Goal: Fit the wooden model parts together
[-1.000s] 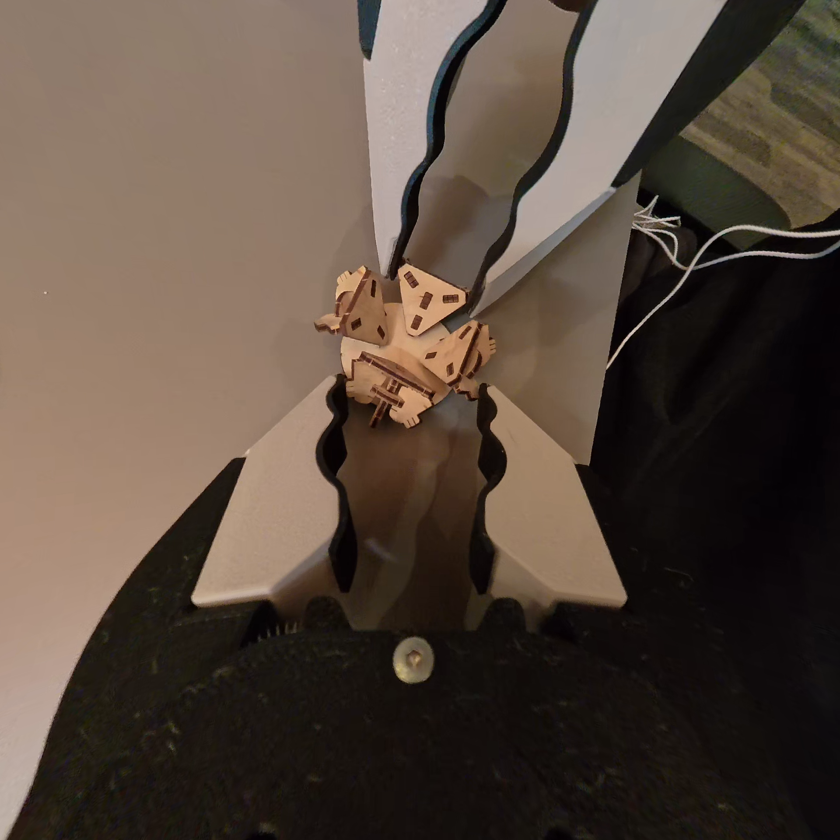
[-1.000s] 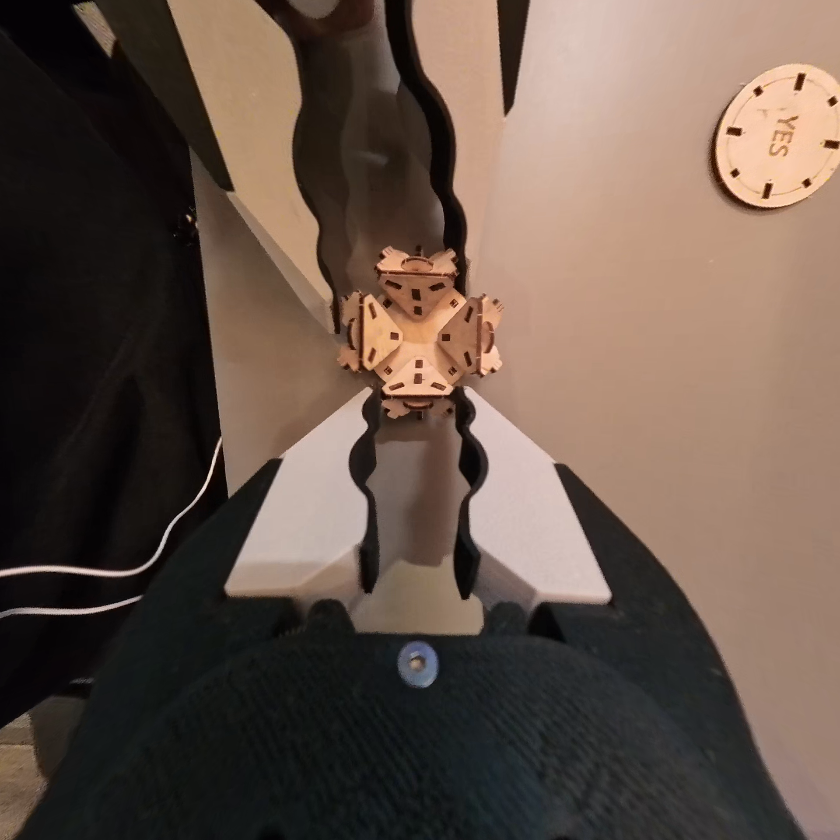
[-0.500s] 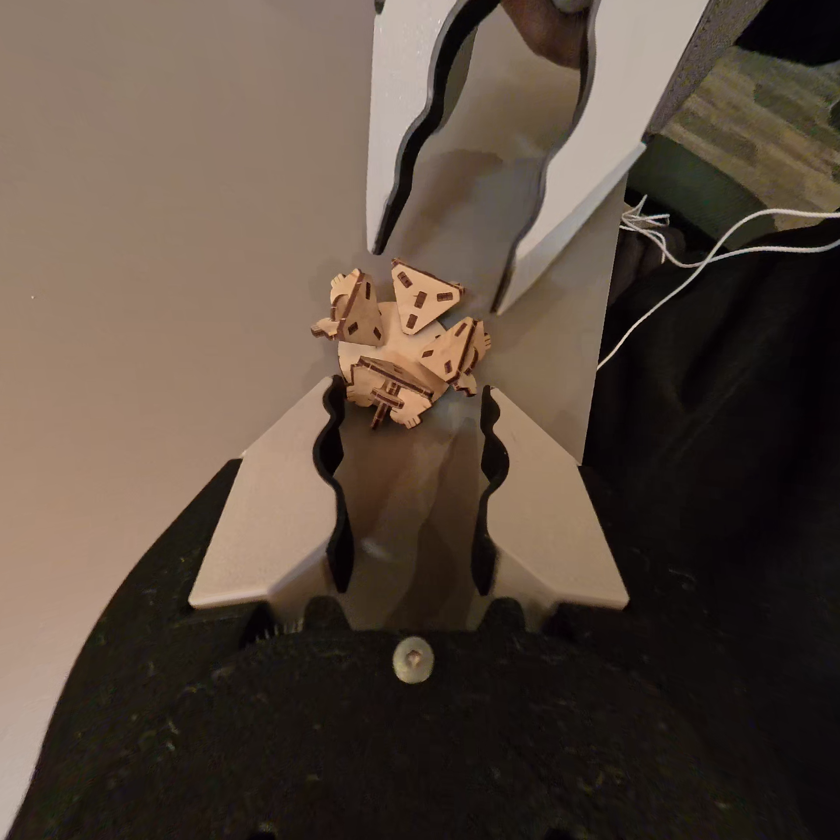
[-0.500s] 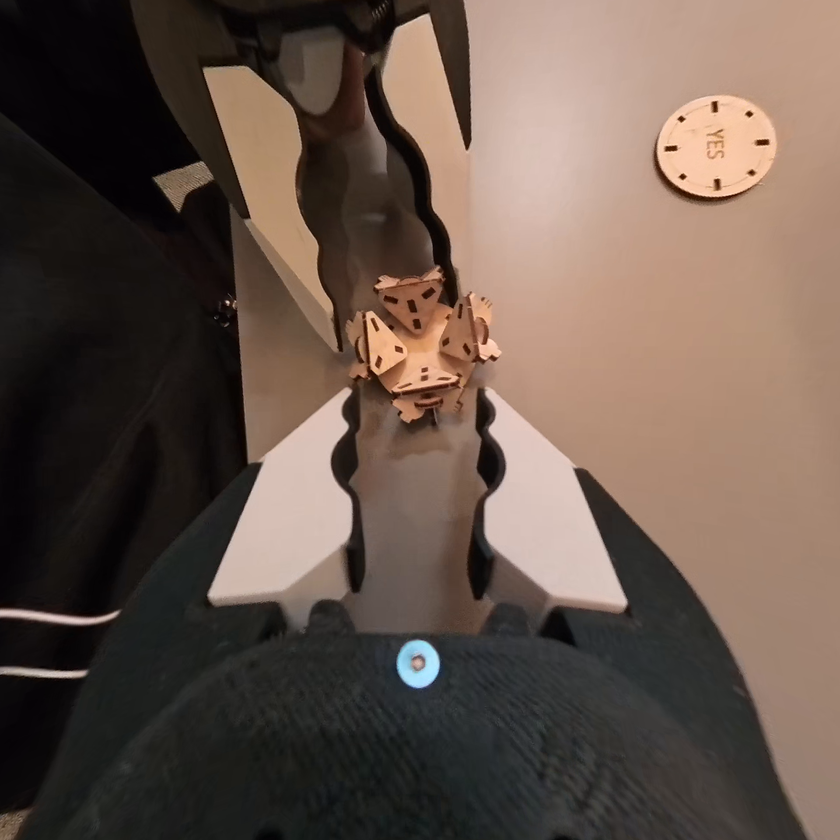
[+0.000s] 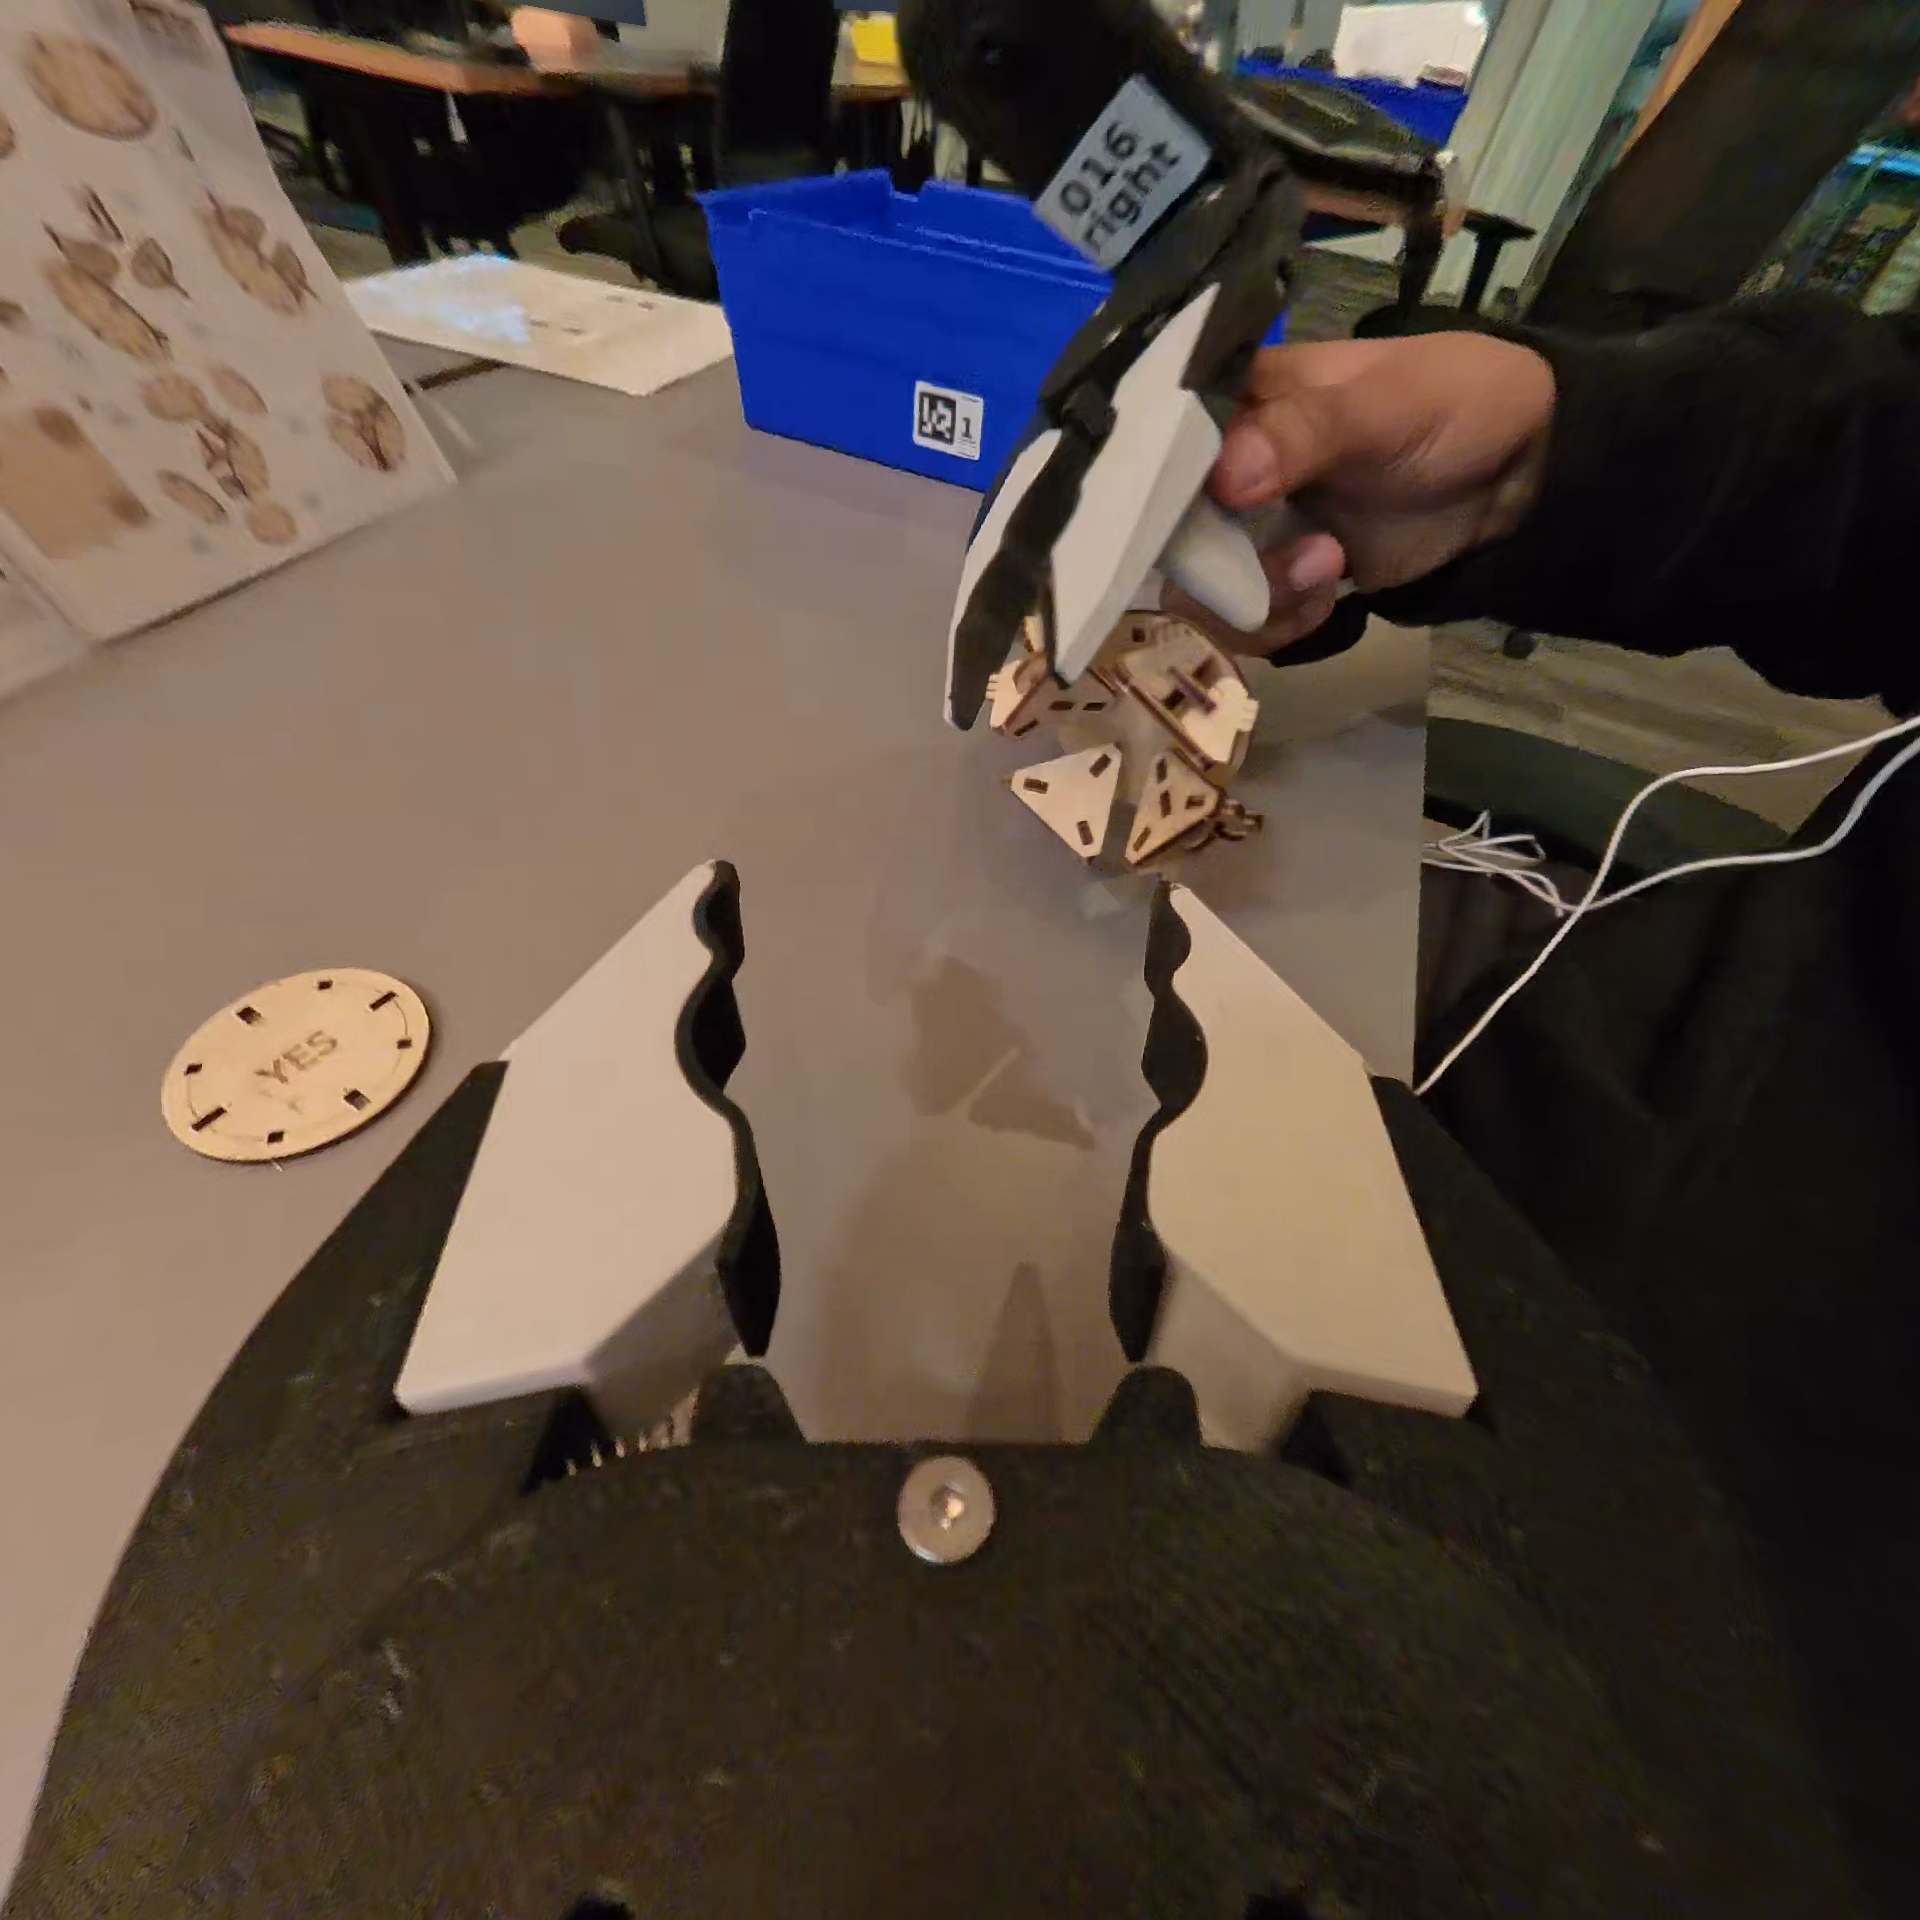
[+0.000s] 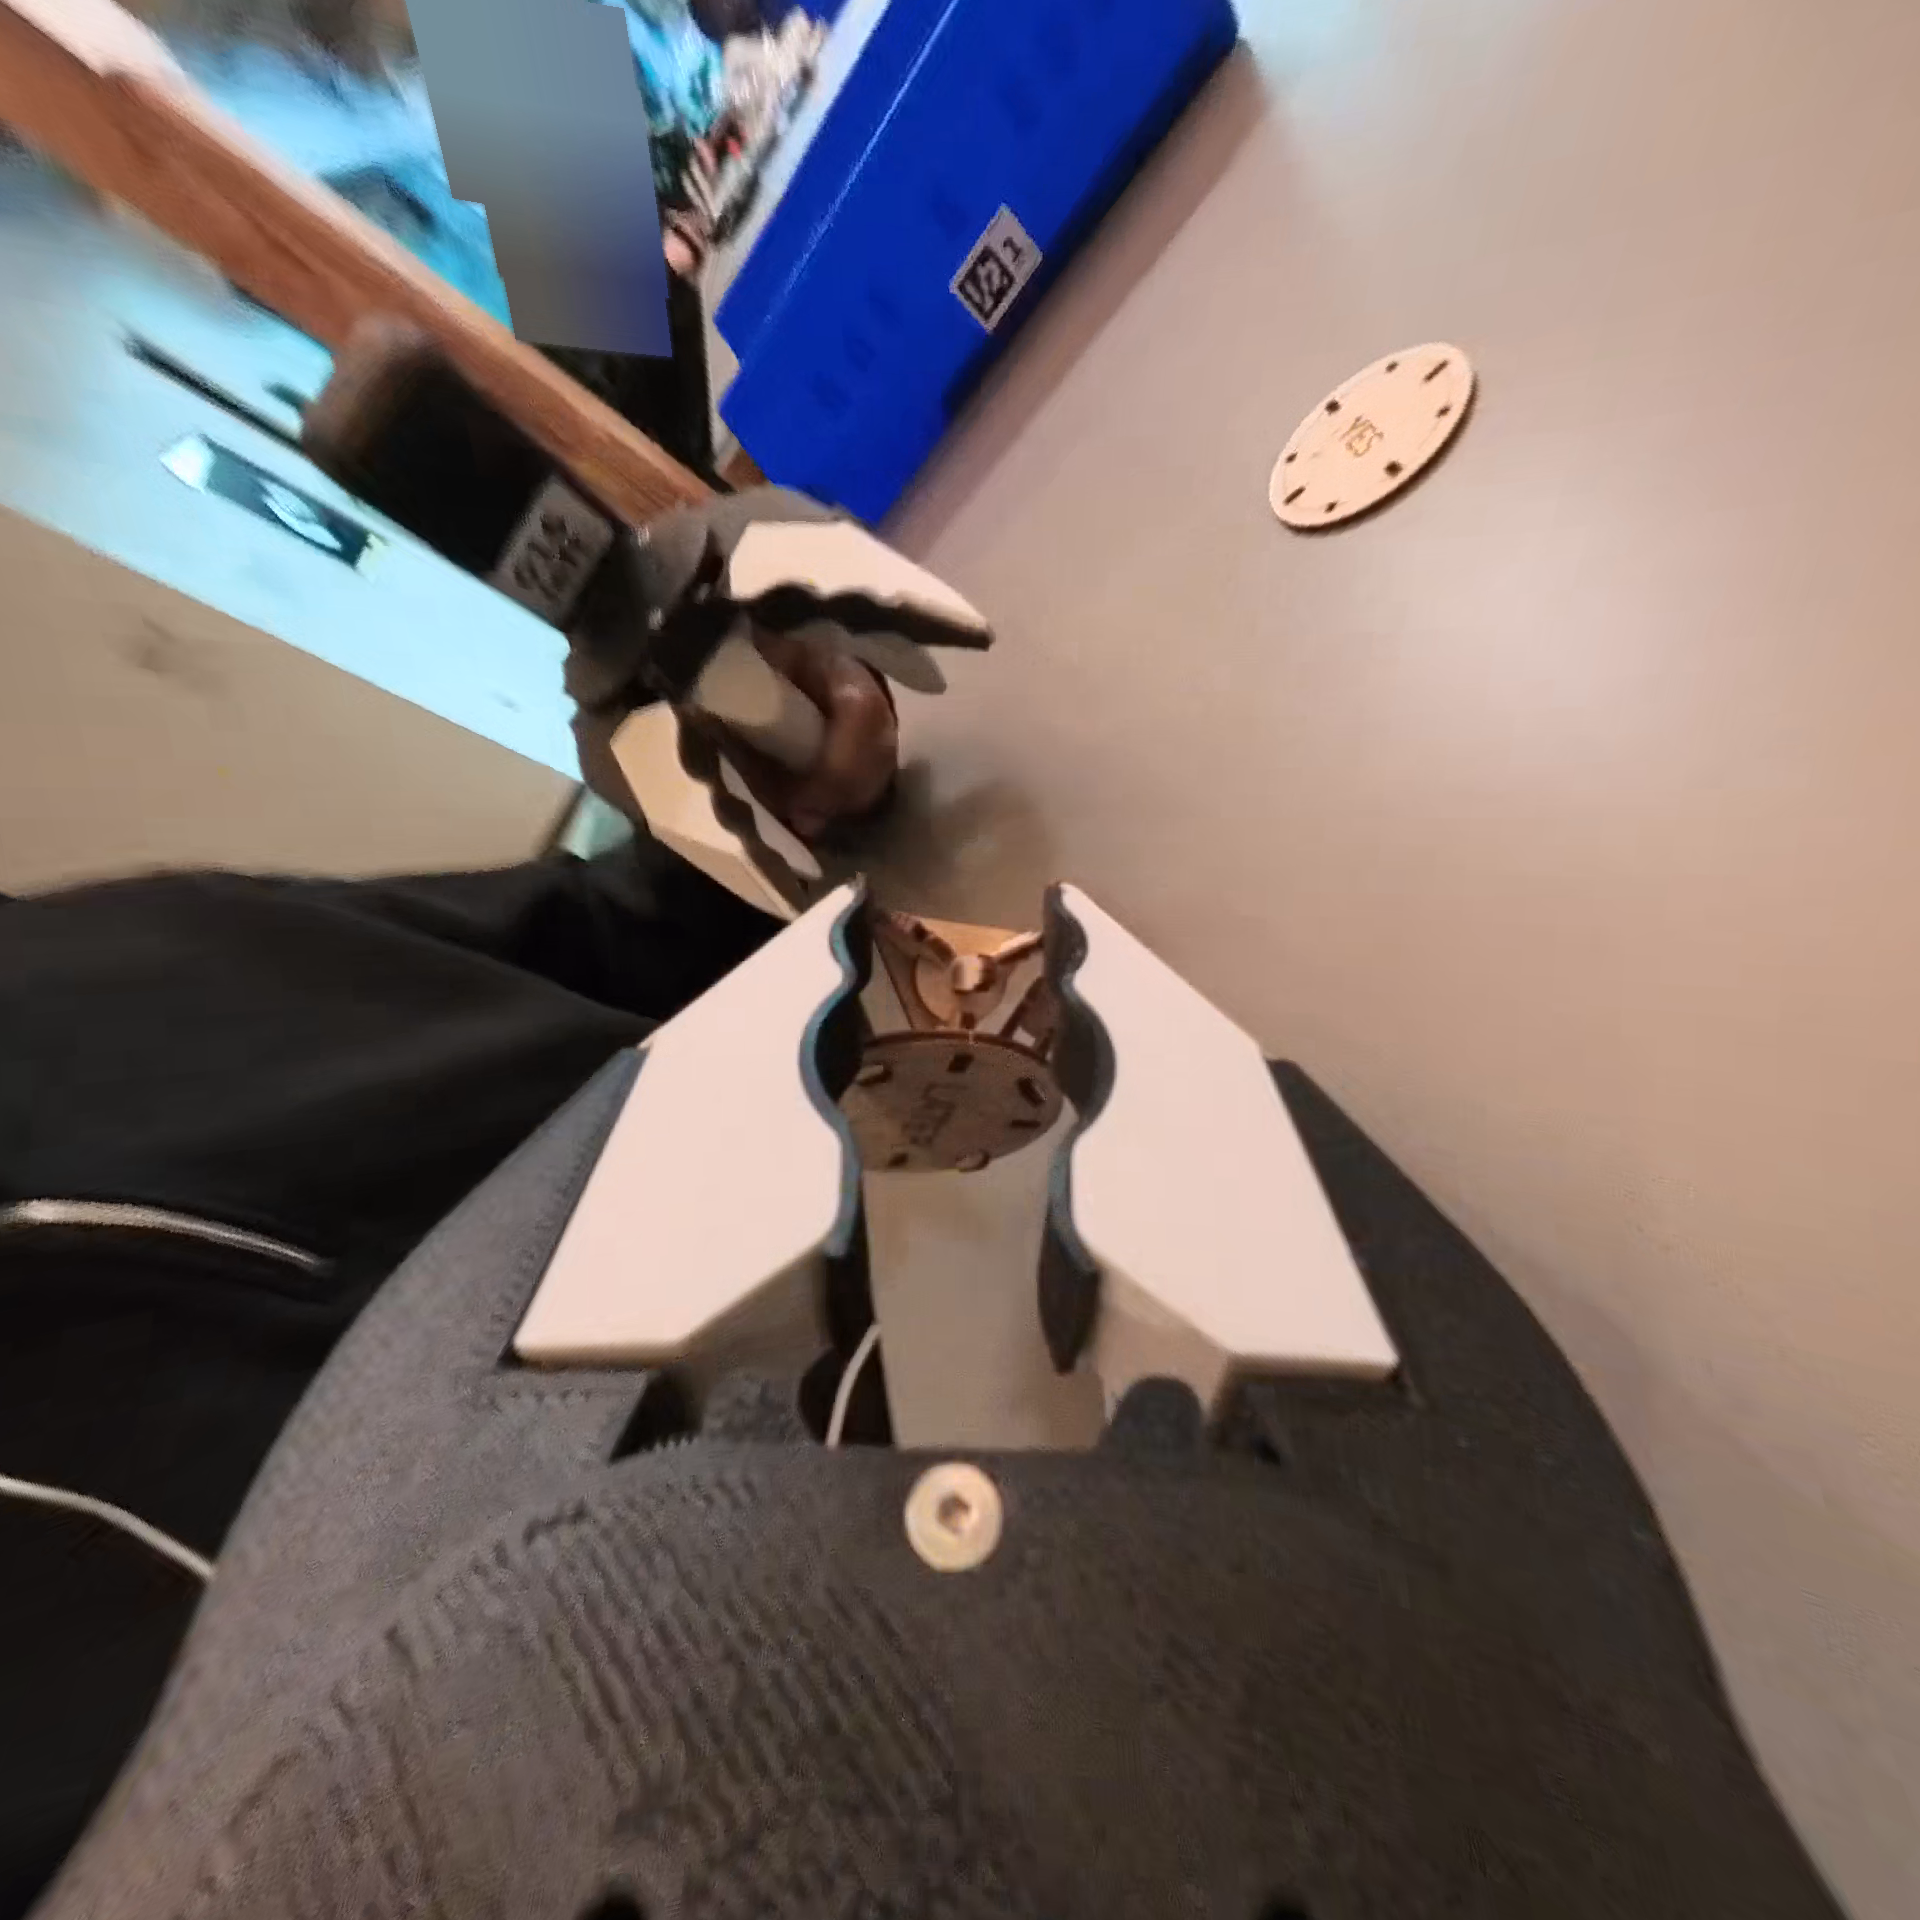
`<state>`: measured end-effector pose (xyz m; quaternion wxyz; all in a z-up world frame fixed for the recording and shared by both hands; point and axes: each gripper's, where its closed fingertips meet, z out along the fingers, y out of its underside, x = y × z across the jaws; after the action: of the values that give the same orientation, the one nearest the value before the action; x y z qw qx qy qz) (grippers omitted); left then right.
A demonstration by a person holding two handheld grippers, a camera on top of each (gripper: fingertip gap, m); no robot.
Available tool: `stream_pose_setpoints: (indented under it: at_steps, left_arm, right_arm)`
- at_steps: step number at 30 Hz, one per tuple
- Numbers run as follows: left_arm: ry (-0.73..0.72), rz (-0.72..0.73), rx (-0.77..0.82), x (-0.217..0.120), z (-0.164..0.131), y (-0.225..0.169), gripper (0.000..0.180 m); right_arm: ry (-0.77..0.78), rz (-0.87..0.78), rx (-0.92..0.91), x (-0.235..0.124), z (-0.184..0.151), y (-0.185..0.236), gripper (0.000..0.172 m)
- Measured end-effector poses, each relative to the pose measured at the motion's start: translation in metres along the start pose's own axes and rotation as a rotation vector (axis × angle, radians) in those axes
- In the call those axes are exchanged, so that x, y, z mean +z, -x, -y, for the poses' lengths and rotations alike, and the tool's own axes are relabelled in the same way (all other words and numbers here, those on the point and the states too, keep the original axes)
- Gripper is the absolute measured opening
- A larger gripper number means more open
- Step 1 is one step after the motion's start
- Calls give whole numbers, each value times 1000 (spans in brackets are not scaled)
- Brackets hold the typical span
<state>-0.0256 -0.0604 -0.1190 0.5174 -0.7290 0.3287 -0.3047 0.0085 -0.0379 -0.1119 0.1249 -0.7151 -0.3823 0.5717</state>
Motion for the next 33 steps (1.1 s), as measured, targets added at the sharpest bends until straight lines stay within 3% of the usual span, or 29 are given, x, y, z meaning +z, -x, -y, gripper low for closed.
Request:
stream_pose_setpoints:
  at_steps: [6,11,12,16,20,26,30,33]
  left_arm:
    - [10,19,83,16,1,-23,77]
    - [-30,116,129,14,8,-18,73]
    - [-38,146,155,12,9,-17,70]
    - [-49,184,220,10,12,-18,57]
    - [7,174,189,15,3,-15,54]
    - [-4,159,155,12,4,-11,49]
    - [-8,150,142,12,4,-11,46]
    - [-12,144,126,12,5,-9,46]
  right_arm:
    - [-27,-10,73,6,0,-3,30]
    - [-40,10,78,15,2,3,30]
    - [-53,16,81,16,3,3,2]
    - [-94,51,112,15,10,5,0]
    - [-96,5,66,13,7,-3,0]
    - [-52,-79,-260,-4,-10,6,35]
    - [93,-196,-546,-4,-49,10,51]
    - [212,-243,-641,3,-79,6,57]
